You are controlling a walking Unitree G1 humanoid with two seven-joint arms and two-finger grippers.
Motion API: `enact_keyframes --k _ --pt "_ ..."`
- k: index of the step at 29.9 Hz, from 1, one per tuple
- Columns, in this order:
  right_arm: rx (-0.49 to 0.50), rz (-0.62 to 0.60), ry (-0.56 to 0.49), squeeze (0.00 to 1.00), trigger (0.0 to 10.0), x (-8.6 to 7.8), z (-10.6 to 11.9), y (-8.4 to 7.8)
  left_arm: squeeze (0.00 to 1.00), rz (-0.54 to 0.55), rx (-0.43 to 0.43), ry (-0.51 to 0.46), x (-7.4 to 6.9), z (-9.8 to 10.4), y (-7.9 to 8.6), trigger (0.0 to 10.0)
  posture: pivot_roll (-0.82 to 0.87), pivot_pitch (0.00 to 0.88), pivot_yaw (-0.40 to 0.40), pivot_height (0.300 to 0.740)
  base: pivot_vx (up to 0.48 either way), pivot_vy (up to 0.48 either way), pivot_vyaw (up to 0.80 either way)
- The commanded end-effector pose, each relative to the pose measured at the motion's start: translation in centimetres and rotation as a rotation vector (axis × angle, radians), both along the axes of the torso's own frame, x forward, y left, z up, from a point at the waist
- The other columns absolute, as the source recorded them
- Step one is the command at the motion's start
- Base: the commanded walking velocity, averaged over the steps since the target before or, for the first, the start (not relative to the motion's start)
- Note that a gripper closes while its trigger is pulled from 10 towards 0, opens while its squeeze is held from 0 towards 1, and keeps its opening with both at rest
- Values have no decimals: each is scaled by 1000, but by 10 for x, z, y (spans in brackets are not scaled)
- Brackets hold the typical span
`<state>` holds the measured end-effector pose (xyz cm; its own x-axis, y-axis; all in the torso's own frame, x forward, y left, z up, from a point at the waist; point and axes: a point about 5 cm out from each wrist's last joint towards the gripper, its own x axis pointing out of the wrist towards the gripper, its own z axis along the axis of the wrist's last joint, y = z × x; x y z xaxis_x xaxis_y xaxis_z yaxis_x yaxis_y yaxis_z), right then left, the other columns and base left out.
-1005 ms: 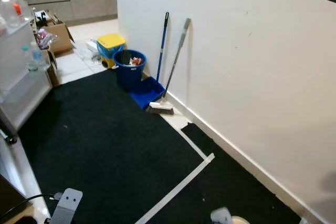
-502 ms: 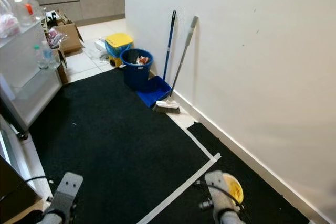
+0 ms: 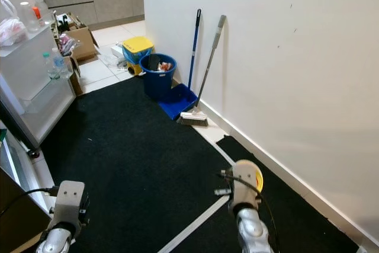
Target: Restocking fridge
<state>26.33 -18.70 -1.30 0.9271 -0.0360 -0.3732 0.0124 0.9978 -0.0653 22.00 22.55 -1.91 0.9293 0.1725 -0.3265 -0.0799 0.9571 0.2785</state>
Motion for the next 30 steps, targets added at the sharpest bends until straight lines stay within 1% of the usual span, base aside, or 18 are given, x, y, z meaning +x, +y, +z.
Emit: enact_keyframes --k 1,2,3,5,10,16,19,30 --pt "13 -13 -12 0 10000 0 1 -4 20 1 25 -23 7 7 4 10000 13 0 -61 740 0 0 0" --pt "13 -3 -9 0 10000 -1 1 -3 24 4 27 -35 11 10 6 10000 13 0 -61 740 0 0 0" --pt "13 -3 -9 0 10000 -1 1 -3 24 4 27 -35 11 10 6 10000 13 0 -61 740 0 0 0" --pt "4 12 -3 0 10000 -3 -1 -2 27 6 26 -51 15 15 8 10000 14 0 -63 740 0 0 0" --pt "5 23 -1 0 10000 -4 -1 -2 31 5 23 -60 17 16 6 10000 4 0 -62 740 96 0 0" --pt "1 44 9 0 10000 -5 -3 1 31 -31 21 -69 20 17 -4 10000 5 0 -63 740 284 0 0" --pt "1 41 14 0 10000 -6 -4 1 31 -41 18 -72 22 18 -7 10000 5 0 -62 740 329 0 0" --pt "-4 38 20 0 10000 -6 -5 -2 39 -47 19 -76 24 20 -9 10000 3 0 -62 740 376 0 0"
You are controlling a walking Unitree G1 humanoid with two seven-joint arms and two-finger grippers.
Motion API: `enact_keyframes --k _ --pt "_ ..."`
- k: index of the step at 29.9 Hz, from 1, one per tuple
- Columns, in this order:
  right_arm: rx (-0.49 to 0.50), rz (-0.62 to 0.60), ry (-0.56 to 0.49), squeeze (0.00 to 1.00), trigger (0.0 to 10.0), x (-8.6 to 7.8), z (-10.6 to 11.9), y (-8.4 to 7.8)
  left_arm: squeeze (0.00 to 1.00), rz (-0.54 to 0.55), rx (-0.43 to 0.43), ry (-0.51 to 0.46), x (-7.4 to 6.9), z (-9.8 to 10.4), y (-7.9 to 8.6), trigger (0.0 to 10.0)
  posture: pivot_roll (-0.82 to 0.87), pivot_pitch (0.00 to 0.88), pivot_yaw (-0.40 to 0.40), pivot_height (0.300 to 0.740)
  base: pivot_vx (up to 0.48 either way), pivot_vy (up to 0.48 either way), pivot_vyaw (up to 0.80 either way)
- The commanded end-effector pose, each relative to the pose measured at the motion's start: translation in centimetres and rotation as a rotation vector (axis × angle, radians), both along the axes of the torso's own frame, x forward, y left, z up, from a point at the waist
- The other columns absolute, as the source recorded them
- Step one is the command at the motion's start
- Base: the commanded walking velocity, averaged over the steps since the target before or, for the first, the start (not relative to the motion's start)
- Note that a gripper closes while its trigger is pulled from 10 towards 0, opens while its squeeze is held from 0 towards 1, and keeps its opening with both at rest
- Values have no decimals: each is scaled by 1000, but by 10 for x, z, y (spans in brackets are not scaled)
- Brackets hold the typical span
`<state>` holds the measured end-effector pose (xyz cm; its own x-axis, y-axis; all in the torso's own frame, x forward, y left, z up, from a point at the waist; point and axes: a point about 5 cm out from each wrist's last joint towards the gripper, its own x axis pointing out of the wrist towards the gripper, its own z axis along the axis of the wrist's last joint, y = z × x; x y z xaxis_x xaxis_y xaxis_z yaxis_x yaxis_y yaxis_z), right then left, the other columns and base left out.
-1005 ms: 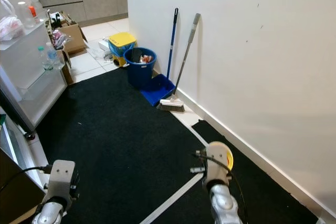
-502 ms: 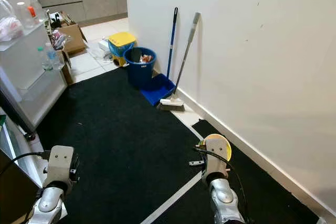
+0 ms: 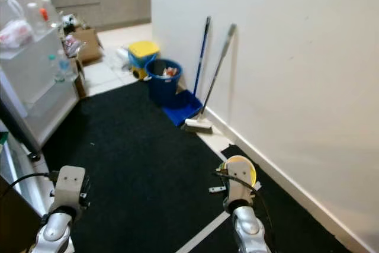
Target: Restocking fridge
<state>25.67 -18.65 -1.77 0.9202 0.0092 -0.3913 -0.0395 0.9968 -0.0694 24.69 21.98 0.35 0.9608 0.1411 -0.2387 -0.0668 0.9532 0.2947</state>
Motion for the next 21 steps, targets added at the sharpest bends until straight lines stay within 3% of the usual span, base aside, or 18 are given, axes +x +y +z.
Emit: enact_keyframes --k 1,21 --pt "0 -12 0 0 10000 0 0 -2 35 -8 -4 13 -3 -3 -3 10000 3 0 -62 740 379 0 0" --pt "-7 -14 12 0 10000 -2 -2 -4 39 -17 -8 11 -2 -2 -8 10000 0 0 -61 740 382 0 0"
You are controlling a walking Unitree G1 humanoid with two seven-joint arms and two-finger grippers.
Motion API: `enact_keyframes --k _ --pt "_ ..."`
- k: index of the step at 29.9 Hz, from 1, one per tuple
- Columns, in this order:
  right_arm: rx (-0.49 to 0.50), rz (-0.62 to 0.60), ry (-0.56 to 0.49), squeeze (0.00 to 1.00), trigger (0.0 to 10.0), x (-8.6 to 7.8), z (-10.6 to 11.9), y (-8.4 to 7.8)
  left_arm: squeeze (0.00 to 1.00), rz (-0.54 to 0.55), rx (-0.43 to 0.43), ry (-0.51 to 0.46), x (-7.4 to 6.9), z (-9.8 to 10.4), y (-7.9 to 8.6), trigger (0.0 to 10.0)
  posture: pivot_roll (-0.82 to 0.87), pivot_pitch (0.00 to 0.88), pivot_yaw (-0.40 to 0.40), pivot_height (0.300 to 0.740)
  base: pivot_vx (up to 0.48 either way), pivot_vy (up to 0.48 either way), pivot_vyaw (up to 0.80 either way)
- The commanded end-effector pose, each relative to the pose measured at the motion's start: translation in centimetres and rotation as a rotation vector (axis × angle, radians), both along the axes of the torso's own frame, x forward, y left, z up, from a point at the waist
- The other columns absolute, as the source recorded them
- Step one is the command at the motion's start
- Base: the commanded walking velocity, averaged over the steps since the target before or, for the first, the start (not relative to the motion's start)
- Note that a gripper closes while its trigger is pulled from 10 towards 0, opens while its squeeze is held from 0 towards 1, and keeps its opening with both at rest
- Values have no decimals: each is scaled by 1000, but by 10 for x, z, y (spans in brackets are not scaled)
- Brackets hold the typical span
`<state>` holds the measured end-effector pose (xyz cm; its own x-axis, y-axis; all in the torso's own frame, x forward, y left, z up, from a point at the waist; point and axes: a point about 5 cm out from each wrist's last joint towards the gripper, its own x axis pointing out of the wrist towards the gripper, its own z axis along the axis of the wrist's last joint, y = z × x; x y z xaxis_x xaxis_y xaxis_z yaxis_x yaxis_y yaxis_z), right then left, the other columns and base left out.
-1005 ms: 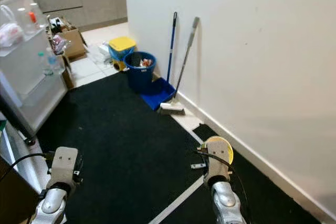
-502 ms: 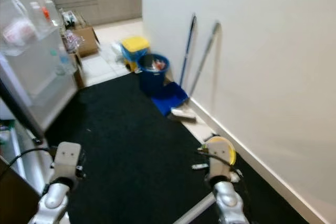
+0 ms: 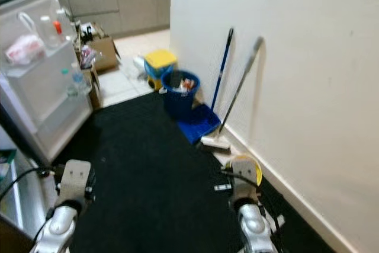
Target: Restocking fridge
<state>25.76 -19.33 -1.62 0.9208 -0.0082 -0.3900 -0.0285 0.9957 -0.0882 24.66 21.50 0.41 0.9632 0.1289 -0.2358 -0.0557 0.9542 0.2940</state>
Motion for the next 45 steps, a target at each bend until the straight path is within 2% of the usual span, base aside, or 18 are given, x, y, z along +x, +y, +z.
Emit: enact_keyframes --k 1,18,28,45 --pt "12 -4 14 0 10000 -3 -4 3 35 -5 -8 14 -2 -3 -3 10000 -1 0 -60 740 379 0 0" --pt "9 -3 16 0 10000 -3 -4 3 39 -4 -8 18 -1 -2 -3 10000 -4 0 -58 740 382 0 0" --pt "-6 54 -17 0 10000 3 2 12 35 3 -5 24 -2 -4 -3 10000 -3 0 -58 740 382 0 0" --pt "-11 68 -78 0 10000 13 13 18 39 8 -3 27 -1 -4 -2 10000 -3 0 -60 740 381 0 0"
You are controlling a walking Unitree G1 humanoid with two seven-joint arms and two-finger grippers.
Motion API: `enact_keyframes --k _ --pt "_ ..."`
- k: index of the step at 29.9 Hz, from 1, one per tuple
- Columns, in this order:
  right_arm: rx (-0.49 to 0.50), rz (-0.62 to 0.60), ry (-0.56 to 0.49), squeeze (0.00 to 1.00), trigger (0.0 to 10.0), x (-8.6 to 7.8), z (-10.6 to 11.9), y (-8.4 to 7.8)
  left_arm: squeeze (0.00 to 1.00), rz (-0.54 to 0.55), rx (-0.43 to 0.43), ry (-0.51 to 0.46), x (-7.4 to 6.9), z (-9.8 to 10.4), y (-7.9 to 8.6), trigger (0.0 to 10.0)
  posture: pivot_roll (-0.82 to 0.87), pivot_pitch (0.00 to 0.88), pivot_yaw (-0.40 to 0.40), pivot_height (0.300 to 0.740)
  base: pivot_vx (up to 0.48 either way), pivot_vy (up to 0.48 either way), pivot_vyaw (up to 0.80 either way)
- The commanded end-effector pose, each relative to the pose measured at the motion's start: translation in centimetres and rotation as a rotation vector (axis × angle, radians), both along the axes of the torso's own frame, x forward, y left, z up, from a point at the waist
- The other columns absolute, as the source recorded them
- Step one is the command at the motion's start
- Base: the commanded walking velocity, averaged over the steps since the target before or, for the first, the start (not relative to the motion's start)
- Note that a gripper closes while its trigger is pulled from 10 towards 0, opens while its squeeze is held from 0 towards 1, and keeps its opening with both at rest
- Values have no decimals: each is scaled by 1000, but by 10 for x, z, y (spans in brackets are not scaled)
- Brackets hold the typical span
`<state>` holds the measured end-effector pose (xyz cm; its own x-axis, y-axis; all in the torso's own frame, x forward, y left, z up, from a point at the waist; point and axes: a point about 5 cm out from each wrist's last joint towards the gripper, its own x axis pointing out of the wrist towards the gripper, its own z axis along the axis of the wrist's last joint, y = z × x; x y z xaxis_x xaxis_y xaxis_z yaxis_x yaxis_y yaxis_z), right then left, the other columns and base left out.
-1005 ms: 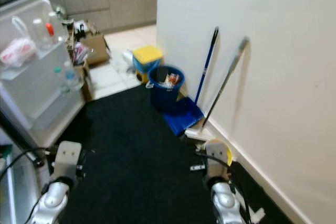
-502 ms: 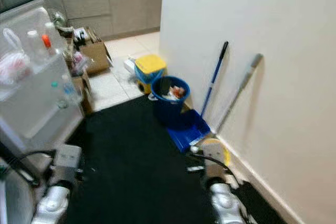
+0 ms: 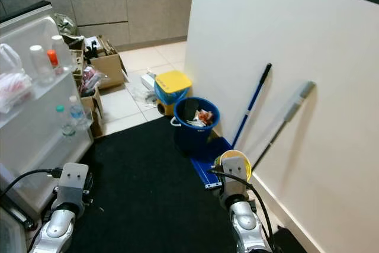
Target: Restocking fridge
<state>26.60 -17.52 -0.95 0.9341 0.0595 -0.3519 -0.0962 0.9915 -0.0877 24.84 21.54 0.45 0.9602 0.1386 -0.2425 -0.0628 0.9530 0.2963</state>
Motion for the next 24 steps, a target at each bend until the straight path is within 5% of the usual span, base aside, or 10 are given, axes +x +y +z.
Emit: enact_keyframes --k 1,9,24 --pt "-13 -4 -38 0 10000 5 6 -1 39 -1 -5 19 -3 -4 -3 10000 -3 0 -60 740 382 0 0" --pt "-66 9 -91 0 10000 9 13 6 43 -3 -2 20 -3 -4 -2 10000 -2 0 -60 740 381 0 0" --pt "-14 116 -98 0 10000 9 16 17 43 0 -1 25 -3 -5 -3 10000 -5 0 -59 740 370 0 0"
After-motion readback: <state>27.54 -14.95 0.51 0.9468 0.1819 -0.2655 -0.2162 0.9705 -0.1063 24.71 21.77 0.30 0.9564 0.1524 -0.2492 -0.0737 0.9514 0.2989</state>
